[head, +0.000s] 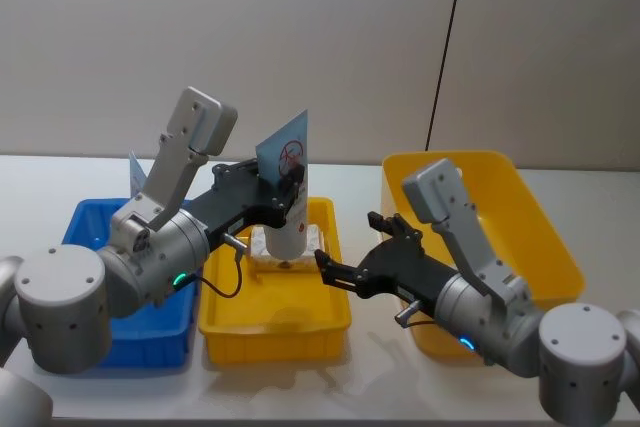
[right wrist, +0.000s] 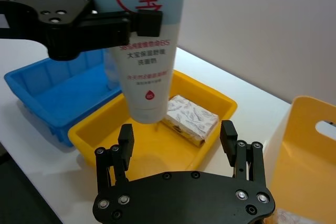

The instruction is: Bimanual collaborative sorting of washing and personal care products

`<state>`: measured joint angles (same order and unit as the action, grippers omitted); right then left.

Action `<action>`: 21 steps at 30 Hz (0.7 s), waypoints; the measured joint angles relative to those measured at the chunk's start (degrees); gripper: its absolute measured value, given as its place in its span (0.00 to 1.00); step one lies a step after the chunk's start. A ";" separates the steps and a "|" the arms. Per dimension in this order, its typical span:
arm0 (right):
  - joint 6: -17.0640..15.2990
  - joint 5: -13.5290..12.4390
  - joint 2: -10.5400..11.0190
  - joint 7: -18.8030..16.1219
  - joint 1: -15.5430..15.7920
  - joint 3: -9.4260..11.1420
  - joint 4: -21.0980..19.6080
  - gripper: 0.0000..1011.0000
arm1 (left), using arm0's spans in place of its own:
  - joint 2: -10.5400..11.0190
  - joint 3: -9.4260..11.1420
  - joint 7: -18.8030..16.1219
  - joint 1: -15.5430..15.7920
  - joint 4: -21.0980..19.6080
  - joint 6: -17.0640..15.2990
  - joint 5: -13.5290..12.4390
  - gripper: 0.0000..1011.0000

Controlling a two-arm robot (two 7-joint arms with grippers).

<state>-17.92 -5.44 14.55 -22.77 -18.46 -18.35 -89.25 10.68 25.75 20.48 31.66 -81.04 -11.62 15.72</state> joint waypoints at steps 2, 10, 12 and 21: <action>0.26 0.08 0.02 -0.43 -0.52 -0.54 0.61 0.99 | -0.01 0.01 0.01 0.01 0.01 0.00 0.00 0.22; 1.18 0.63 -0.50 -0.85 -2.68 -2.14 3.38 0.99 | -0.03 0.00 0.02 0.04 0.02 0.00 0.00 0.22; 1.48 0.75 -0.82 -0.85 -3.40 -2.57 4.33 0.99 | -0.03 0.01 0.02 0.04 0.02 0.00 0.00 0.22; 2.67 0.77 -1.99 -1.51 -5.85 -4.12 8.05 0.99 | -0.03 0.00 0.02 0.04 0.02 0.01 0.00 0.22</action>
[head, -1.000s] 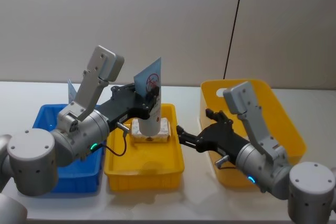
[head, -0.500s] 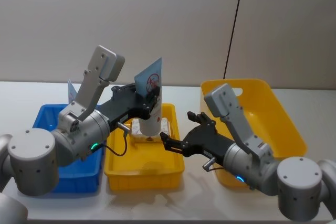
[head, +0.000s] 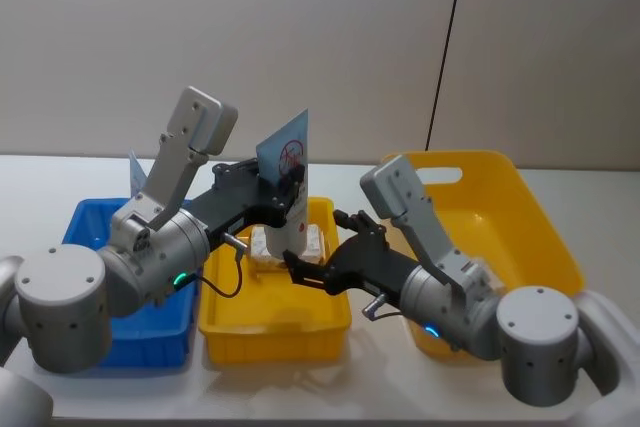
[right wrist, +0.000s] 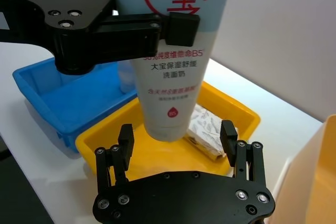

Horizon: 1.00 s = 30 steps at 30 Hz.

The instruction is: Bimanual collaborative sorting of washing and personal care products

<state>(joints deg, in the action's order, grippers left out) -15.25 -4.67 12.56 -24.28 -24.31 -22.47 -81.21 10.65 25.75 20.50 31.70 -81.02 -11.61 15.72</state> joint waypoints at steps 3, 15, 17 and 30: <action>0.39 -0.08 -0.50 -0.28 -0.80 -0.52 1.28 0.99 | 0.00 0.00 0.00 -0.01 0.00 0.00 0.00 0.22; 2.02 -0.43 -3.09 -0.35 -4.33 -2.19 7.50 0.99 | 0.00 0.00 -0.01 -0.01 -0.01 0.00 0.00 0.22; 2.32 -0.45 -3.55 -0.07 -4.99 -2.35 8.60 0.99 | 0.00 0.00 -0.01 -0.01 -0.01 0.01 0.00 0.22; 3.40 -0.42 -6.02 1.93 -8.33 -3.31 14.25 0.76 | 0.00 -0.01 -0.01 -0.01 -0.01 0.01 0.00 0.22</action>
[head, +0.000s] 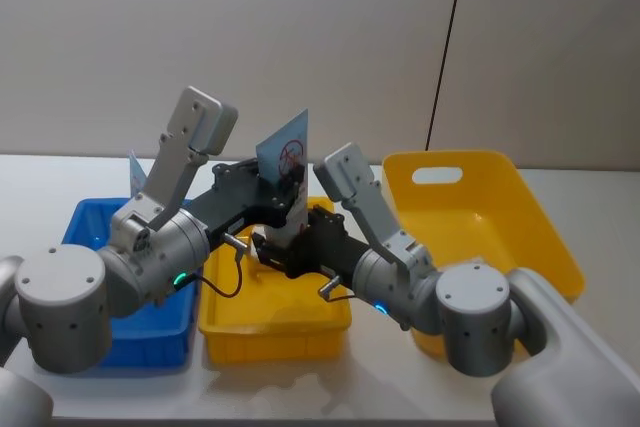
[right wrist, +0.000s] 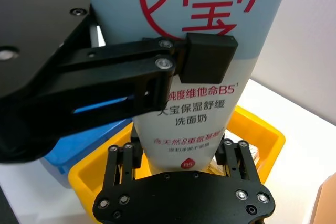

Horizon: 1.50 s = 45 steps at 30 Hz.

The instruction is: Bimanual collaborative sorting of washing and personal care products

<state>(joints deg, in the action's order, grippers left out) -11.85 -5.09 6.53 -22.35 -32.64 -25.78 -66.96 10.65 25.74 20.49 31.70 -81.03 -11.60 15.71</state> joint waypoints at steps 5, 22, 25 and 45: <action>0.01 0.00 -0.29 0.22 -0.67 -0.34 0.88 0.64 | 0.00 0.00 -0.01 0.00 0.00 0.00 -0.01 0.22; -1.09 -1.23 0.39 1.09 -0.14 -0.09 -1.11 0.63 | 0.00 0.00 0.00 0.00 0.00 0.00 0.00 0.49; -1.49 -1.59 0.52 1.69 0.27 0.44 -1.97 0.63 | 0.00 0.00 0.00 0.00 0.00 0.00 0.01 0.58; -7.63 -3.15 0.10 10.44 2.99 7.07 -6.46 0.63 | 0.00 0.00 0.00 0.00 0.00 -0.01 0.01 0.99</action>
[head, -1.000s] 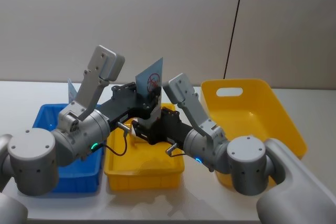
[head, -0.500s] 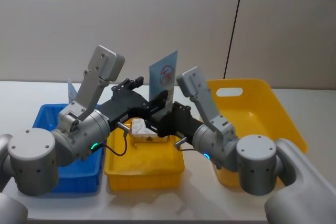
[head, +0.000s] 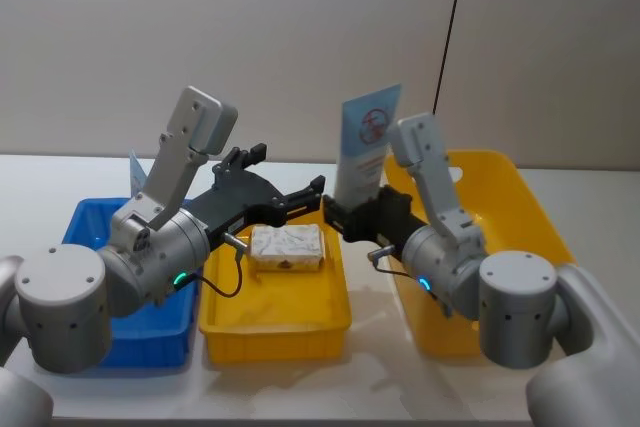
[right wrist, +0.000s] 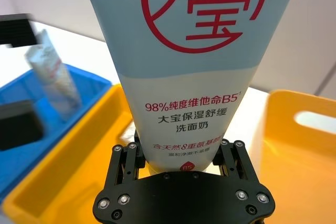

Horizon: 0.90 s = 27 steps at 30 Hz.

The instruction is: Bimanual collaborative sorting of washing and personal care products

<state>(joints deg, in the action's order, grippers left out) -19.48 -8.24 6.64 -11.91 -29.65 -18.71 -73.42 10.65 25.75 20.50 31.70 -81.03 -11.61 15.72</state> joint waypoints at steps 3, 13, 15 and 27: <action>-1.30 -0.01 -0.23 1.75 0.18 1.06 -0.25 0.63 | 0.00 0.00 0.00 0.00 0.00 0.00 0.00 0.99; -6.33 0.66 -1.19 8.09 0.09 4.81 -0.18 0.63 | 0.00 0.00 0.00 0.00 0.00 0.00 0.00 0.99; -7.06 0.85 -1.34 9.02 -0.10 5.33 0.05 0.63 | 0.00 0.00 -0.01 0.00 0.00 0.00 0.00 0.99; -14.09 2.82 -2.48 16.38 -3.60 8.75 4.42 0.63 | 0.00 0.00 -0.01 0.00 0.00 0.00 0.00 0.99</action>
<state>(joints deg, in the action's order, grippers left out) -33.56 -5.42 4.16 4.46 -33.25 -9.96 -69.00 10.66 25.75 20.49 31.70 -81.03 -11.61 15.72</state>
